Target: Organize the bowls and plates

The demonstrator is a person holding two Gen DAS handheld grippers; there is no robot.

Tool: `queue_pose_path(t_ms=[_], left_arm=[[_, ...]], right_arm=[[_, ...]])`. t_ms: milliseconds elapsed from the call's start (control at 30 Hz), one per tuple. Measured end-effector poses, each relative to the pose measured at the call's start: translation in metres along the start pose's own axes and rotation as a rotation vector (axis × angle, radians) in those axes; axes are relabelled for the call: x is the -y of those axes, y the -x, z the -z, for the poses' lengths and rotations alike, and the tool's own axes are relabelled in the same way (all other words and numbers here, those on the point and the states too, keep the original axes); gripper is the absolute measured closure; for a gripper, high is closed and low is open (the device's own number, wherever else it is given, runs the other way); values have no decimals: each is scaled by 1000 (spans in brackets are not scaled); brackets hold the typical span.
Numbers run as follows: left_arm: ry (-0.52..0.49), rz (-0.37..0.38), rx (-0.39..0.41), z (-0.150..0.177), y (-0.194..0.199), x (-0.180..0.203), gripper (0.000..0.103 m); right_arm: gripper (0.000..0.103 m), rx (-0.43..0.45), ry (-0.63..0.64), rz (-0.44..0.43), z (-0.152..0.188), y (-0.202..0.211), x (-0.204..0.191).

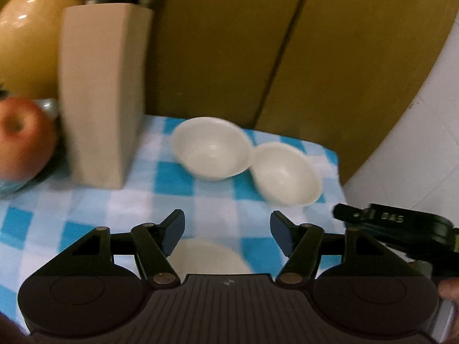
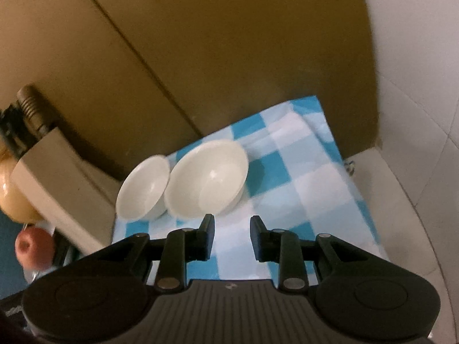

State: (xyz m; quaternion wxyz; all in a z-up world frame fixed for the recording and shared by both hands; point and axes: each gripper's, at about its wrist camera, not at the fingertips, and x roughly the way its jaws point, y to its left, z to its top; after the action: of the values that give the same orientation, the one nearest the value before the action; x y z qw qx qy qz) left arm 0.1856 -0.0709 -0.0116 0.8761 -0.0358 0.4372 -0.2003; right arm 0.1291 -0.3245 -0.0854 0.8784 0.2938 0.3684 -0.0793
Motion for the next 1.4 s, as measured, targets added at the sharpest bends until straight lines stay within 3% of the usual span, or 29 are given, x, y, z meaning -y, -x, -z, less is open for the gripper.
queue_pose_path(t_ms=[300, 567, 800, 833, 900, 1100, 1400], left_arm=[[57, 53, -110, -14, -67, 33, 38], [82, 17, -121, -22, -100, 47, 41], [84, -11, -182, -19, -131, 53, 56], [81, -21, -184, -19, -134, 53, 59], [64, -48, -181, -19, -138, 54, 66], [-17, -125, -138, -23, -135, 58, 72], [-17, -102, -117, -23, -114, 57, 71]], right_arm=[[83, 8, -48, -4, -34, -32, 10], [83, -31, -80, -69, -48, -63, 11], [83, -75, -74, -54, -45, -86, 15], [92, -83, -67, -50, -45, -88, 16], [100, -93, -42, -56, -45, -89, 16], [100, -97, -10, -42, -45, -84, 14], [101, -83, 4, -66, -46, -57, 4]])
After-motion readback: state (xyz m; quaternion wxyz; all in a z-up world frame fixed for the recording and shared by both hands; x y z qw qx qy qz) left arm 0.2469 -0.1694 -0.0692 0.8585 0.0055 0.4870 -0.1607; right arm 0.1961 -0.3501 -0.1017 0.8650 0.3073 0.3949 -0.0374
